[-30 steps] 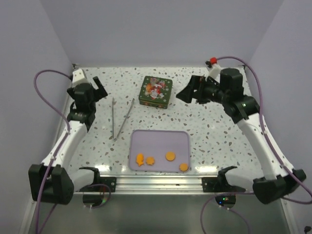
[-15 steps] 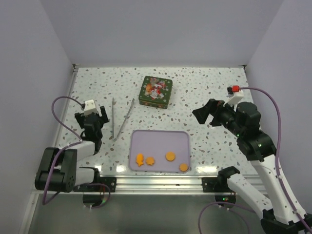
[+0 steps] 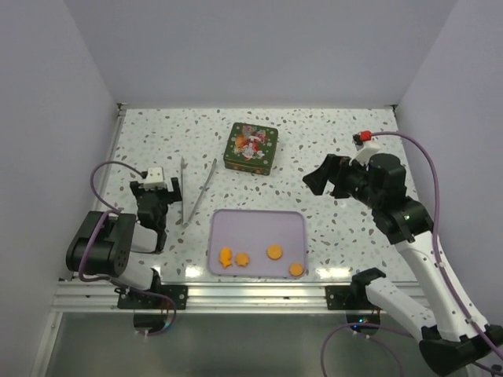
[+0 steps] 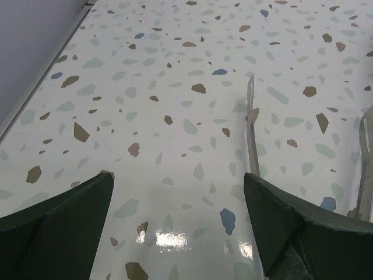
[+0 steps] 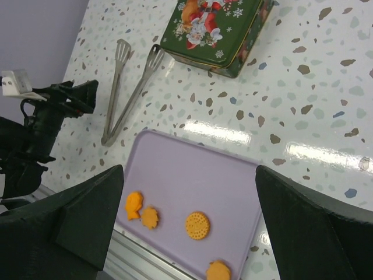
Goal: Pack the cookies
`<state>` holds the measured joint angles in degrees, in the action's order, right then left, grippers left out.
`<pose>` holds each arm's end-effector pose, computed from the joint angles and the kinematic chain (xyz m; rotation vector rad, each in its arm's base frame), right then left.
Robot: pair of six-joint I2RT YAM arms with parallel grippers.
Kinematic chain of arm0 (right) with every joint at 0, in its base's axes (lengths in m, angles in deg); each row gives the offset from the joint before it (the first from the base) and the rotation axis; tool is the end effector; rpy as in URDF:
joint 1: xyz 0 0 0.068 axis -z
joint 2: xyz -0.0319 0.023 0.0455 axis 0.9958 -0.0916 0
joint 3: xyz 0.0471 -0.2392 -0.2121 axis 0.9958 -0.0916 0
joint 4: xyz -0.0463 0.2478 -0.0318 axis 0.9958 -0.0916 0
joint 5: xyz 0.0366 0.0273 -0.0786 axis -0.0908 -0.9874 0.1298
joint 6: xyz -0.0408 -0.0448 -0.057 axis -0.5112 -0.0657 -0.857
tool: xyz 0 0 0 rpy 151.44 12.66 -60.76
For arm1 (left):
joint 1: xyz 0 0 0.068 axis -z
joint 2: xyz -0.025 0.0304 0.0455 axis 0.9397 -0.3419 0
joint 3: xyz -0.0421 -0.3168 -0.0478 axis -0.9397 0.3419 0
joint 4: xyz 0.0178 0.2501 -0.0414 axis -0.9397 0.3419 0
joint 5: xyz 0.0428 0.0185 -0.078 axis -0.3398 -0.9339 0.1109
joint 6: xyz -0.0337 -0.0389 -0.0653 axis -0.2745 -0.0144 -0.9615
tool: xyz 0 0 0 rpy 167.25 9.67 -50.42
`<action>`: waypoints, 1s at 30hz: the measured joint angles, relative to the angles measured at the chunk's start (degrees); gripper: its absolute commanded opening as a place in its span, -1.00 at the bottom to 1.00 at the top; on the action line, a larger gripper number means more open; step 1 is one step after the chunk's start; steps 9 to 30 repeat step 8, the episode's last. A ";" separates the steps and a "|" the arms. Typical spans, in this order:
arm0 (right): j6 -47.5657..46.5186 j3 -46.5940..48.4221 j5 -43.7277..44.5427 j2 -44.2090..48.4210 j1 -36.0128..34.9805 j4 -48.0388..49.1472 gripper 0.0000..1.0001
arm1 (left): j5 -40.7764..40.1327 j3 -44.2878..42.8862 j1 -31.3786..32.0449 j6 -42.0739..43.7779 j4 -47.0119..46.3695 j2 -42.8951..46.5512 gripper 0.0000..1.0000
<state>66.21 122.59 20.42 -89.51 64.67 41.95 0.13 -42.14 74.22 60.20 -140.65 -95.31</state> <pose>0.1470 0.0668 0.3957 -0.0028 2.0227 0.6924 0.2559 -0.0006 0.1885 -0.1428 1.7173 0.1478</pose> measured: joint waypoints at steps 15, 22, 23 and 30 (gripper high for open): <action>-0.55 0.02 -1.51 -5.20 0.00 3.52 0.97 | 0.90 0.00 0.04 0.52 -3.41 -0.07 1.00; -0.55 0.02 -1.51 -5.20 0.00 3.52 0.97 | 0.90 0.00 0.04 0.52 -3.41 -0.07 1.00; -0.55 0.02 -1.51 -5.20 0.00 3.52 0.97 | 0.90 0.00 0.04 0.52 -3.41 -0.07 1.00; -0.55 0.02 -1.51 -5.20 0.00 3.52 0.97 | 0.90 0.00 0.04 0.52 -3.41 -0.07 1.00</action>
